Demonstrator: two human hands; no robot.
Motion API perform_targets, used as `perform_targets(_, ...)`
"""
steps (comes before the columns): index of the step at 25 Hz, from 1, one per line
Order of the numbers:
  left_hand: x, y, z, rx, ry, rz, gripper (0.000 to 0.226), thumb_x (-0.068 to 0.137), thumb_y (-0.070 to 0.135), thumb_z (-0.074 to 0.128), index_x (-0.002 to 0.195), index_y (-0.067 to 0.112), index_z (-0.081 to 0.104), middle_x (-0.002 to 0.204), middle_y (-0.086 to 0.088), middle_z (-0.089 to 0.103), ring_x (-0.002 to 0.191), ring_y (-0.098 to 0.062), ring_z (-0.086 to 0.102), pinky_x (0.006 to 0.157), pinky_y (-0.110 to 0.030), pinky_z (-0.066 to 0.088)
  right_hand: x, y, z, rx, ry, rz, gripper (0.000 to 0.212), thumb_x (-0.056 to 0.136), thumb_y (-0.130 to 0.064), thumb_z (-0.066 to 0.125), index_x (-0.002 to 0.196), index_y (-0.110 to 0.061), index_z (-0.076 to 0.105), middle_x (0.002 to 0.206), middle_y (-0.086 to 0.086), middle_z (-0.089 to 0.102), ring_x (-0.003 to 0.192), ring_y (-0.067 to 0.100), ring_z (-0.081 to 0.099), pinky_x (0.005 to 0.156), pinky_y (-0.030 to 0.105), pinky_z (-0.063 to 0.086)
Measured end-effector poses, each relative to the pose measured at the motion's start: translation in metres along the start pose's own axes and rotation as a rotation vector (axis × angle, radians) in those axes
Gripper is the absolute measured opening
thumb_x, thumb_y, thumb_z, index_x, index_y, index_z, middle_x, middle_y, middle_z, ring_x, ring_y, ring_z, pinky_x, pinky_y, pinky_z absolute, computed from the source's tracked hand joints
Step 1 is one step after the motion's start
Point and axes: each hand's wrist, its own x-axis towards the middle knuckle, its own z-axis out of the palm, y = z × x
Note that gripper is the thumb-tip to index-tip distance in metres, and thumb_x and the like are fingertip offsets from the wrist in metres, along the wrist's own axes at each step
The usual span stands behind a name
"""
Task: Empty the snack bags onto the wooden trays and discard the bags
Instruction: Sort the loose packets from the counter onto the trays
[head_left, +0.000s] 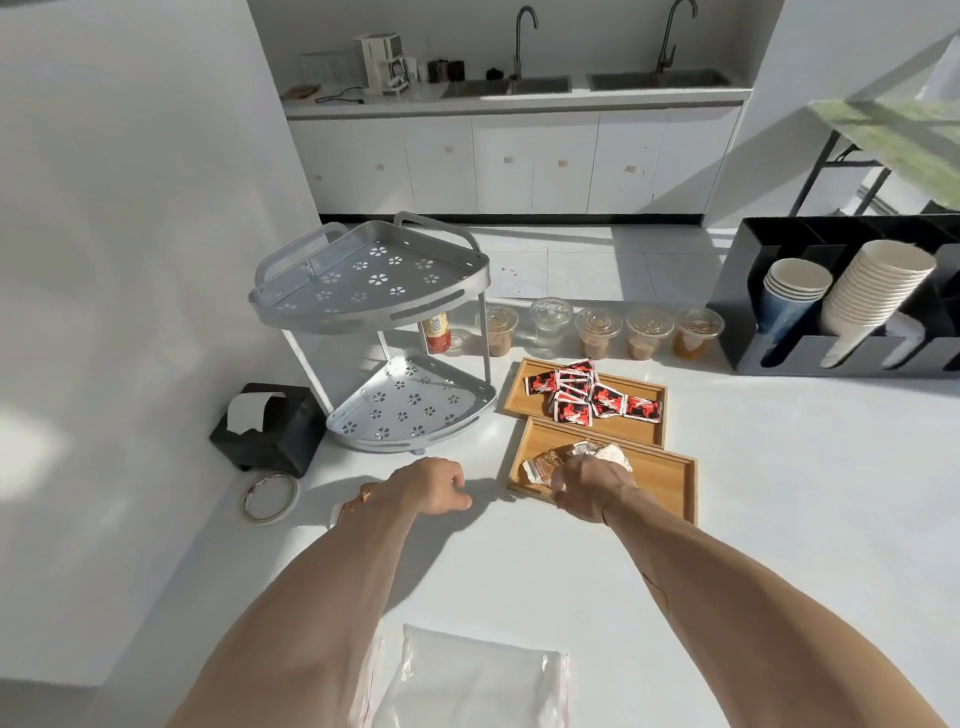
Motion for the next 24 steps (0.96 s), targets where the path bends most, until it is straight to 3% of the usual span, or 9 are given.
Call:
perform_targets(5, -0.015, -0.061, -0.005, 0.011, -0.018, -0.068, 0.042, 0.084, 0.044, 0.06, 0.121, 0.024, 0.058, 0.124, 0.001, 0.058, 0.112, -0.021, 0.057, 0.096, -0.036, 0.046, 0.019, -0.056, 0.005, -0.041, -0.027, -0.063, 0.035, 0.094, -0.038, 0.044, 0.119, -0.025, 0.065, 0.124, 0.004, 0.065, 0.113, 0.026, 0.061, 0.084, 0.033, 0.051)
perform_targets(8, -0.021, -0.096, -0.006, -0.019, -0.037, -0.076, 0.029, 0.081, 0.04, 0.057, 0.104, 0.024, 0.061, 0.115, 0.003, 0.066, 0.091, -0.022, 0.068, 0.086, -0.032, 0.051, 0.029, -0.087, 0.008, -0.05, -0.046, -0.098, 0.033, 0.093, -0.035, 0.046, 0.119, -0.026, 0.066, 0.123, 0.006, 0.066, 0.113, 0.028, 0.061, 0.086, 0.033, 0.05)
perform_targets(10, -0.025, -0.121, -0.006, -0.008, -0.031, -0.088, 0.025, 0.081, 0.039, 0.057, 0.1, 0.023, 0.063, 0.114, 0.0, 0.068, 0.098, -0.022, 0.065, 0.083, -0.032, 0.048, 0.038, -0.108, 0.009, -0.034, -0.059, -0.108, 0.032, 0.092, -0.036, 0.047, 0.118, -0.029, 0.066, 0.122, 0.004, 0.066, 0.113, 0.027, 0.061, 0.085, 0.032, 0.048)
perform_targets(15, -0.02, -0.169, -0.005, 0.018, -0.041, -0.131, 0.047, 0.084, 0.043, 0.062, 0.126, 0.023, 0.056, 0.13, 0.0, 0.059, 0.116, -0.021, 0.056, 0.095, -0.036, 0.047, 0.064, -0.153, 0.014, 0.014, -0.073, -0.113, 0.038, 0.092, -0.044, 0.051, 0.127, -0.033, 0.059, 0.125, 0.001, 0.063, 0.117, 0.024, 0.058, 0.088, 0.029, 0.044)
perform_targets(24, 0.011, -0.209, 0.012, -0.04, 0.014, -0.018, 0.068, 0.076, 0.044, 0.075, 0.136, 0.032, 0.046, 0.13, -0.002, 0.051, 0.119, -0.024, 0.051, 0.098, -0.042, 0.046, 0.122, -0.214, 0.036, -0.043, -0.103, -0.221, 0.056, 0.095, -0.034, 0.056, 0.146, -0.04, 0.036, 0.14, 0.003, 0.049, 0.131, 0.026, 0.046, 0.103, 0.038, 0.041)
